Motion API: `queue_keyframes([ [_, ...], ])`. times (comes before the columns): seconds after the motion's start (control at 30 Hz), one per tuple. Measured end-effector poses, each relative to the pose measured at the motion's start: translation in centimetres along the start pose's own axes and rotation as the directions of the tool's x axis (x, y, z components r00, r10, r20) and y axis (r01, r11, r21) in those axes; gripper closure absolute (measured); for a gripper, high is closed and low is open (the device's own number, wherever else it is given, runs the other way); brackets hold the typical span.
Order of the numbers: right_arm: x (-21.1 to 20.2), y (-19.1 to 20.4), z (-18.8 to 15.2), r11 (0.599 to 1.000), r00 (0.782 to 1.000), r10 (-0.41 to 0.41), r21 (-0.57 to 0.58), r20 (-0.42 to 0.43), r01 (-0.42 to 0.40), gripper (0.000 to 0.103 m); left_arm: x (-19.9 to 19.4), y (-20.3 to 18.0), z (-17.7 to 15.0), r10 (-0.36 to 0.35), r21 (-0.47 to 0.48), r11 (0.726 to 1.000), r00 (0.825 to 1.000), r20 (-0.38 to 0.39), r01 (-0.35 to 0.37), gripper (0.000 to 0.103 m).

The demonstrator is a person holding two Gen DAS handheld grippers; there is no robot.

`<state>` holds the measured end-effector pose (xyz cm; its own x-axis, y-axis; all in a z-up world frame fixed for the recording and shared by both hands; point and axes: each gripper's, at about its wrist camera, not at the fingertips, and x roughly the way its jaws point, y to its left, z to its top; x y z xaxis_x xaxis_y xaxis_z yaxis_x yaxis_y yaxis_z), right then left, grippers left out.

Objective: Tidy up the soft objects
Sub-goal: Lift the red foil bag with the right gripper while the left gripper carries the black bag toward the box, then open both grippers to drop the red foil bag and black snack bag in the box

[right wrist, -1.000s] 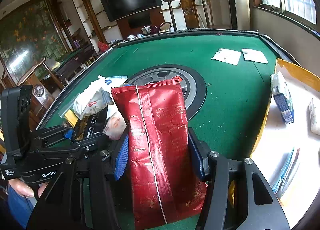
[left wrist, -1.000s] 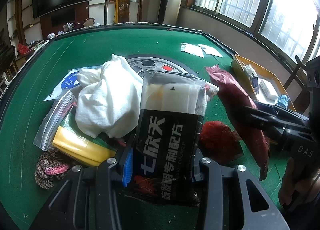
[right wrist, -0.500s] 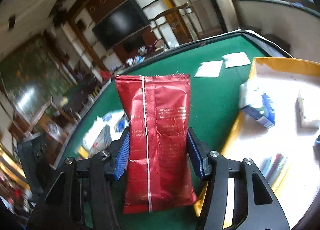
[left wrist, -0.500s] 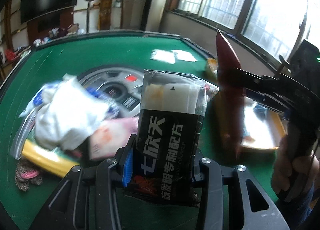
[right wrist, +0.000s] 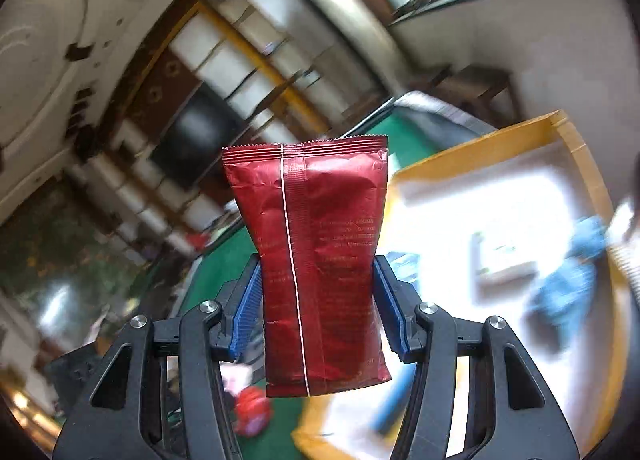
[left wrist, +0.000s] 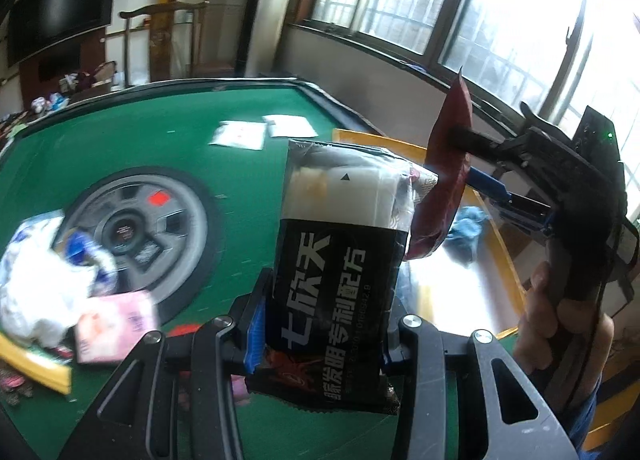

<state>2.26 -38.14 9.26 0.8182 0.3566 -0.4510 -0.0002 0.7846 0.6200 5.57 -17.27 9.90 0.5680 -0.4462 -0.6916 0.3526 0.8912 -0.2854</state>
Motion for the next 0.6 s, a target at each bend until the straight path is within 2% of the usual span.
queue_keyframes([
  [0.03, -0.6, -0.3, 0.3, 0.999, 0.998, -0.051, -0.003, 0.021, 0.051, 0.050, 0.5, -0.7, 0.1, -0.006, 0.006, 1.000, 1.000, -0.006, 0.006, 0.060],
  [0.07, -1.3, -0.6, 0.7, 0.989, 0.989, -0.143, -0.017, 0.047, 0.144, 0.050, 1.3, -1.6, 0.3, -0.012, 0.017, 1.000, 1.000, -0.018, 0.013, 0.060],
  [0.1, -1.8, -0.9, 0.9, 0.968, 0.966, -0.246, -0.027, 0.075, 0.249, 0.050, 2.0, -2.4, 0.4, -0.016, 0.023, 1.000, 0.999, -0.030, 0.017, 0.060],
  [0.17, -2.2, -2.0, 1.3, 0.932, 0.929, -0.360, -0.018, 0.082, 0.362, 0.050, 3.7, -3.9, 0.5, -0.036, 0.028, 0.999, 0.998, -0.060, 0.037, 0.060],
  [0.27, -2.6, -3.9, 1.7, 0.875, 0.873, -0.484, 0.026, 0.065, 0.483, 0.050, 6.1, -5.6, 0.5, -0.052, 0.032, 0.998, 0.993, -0.103, 0.056, 0.060],
  [0.3, -2.5, -4.5, 1.7, 0.864, 0.863, -0.503, 0.041, 0.052, 0.501, 0.050, 6.6, -5.9, 0.5, -0.051, 0.036, 0.998, 0.993, -0.110, 0.056, 0.060],
  [0.37, -2.1, -5.3, 2.1, 0.857, 0.857, -0.515, 0.049, 0.028, 0.513, 0.050, 7.5, -6.7, 0.2, -0.048, 0.047, 0.997, 0.991, -0.127, 0.054, 0.060],
  [0.6, -0.3, -5.1, 2.3, 0.850, 0.850, -0.526, 0.020, -0.022, 0.526, 0.050, 9.0, -7.2, -1.2, -0.021, 0.087, 0.996, 0.988, -0.151, 0.034, 0.059],
])
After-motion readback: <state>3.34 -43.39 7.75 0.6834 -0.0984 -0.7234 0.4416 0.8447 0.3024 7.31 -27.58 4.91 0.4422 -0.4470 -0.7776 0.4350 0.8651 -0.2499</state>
